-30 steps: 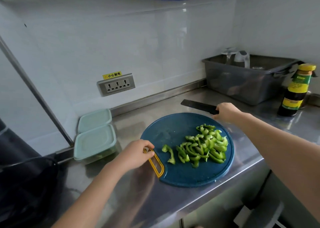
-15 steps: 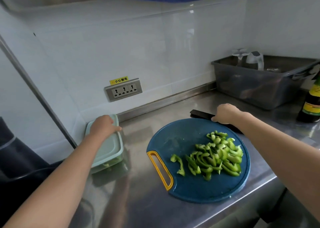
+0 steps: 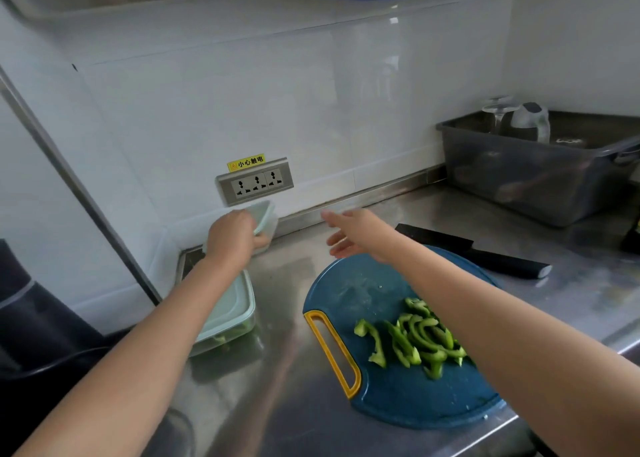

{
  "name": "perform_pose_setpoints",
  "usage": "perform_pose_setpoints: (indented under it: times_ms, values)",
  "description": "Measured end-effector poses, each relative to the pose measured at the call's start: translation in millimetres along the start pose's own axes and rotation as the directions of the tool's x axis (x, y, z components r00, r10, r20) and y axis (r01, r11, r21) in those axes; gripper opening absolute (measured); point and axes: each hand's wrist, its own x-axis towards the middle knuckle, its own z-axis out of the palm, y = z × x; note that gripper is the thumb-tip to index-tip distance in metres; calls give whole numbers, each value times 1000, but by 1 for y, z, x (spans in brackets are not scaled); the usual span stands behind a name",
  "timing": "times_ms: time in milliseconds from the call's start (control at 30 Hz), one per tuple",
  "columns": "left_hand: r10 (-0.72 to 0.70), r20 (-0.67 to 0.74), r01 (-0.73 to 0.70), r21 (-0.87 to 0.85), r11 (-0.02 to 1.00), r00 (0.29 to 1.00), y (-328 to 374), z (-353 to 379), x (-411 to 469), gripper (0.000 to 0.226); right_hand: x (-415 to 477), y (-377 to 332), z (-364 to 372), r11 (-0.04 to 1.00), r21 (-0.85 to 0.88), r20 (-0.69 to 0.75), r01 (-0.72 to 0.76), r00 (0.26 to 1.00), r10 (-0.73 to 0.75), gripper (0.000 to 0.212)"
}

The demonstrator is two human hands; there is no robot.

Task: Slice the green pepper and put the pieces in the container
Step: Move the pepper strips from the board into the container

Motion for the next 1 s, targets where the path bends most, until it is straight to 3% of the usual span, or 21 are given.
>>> perform_pose_setpoints:
  times_ms: [67,133,200,267,333,400,467,600,733,933,1000]
  values:
    - [123,-93,-132,-102,986,988,16,-10,-19,14,-2,-11,14,977,194,108,-90,992,70,67]
    - [207,-178,-241,-196,951,962,31,-16,-43,15,-2,-17,25,944,305,176,-125,982,73,55]
    - [276,-240,-332,-237,913,931,37,-16,-67,18,0,-16,35,945,317,132,-76,991,35,44]
    - [207,-173,-237,-174,956,963,32,-12,-87,35,1,-13,40,966,257,34,-23,999,14,39]
    - [-67,91,64,30,997,994,18,-4,-107,61,-2,-9,35,982,189,-69,11,998,2,38]
    - [-268,343,220,173,960,900,4,9,-127,68,-6,-7,25,992,124,-135,33,991,-17,40]
    - [-284,435,253,130,959,854,-8,26,-138,59,-11,-6,16,996,88,-127,26,992,-15,38]
    - [-204,320,202,40,979,925,-41,47,-112,48,-26,-7,13,999,38,-24,-6,1000,7,35]
    - [-128,269,131,5,991,955,-71,62,-70,46,-38,-7,14,999,46,-84,29,996,-25,37]
    - [-205,316,243,-87,966,926,-83,68,-30,50,-54,-5,8,992,-40,-152,124,980,-128,48]
    - [-233,283,303,-238,923,930,-74,56,-28,60,-59,0,5,967,-165,-135,192,967,-215,49]
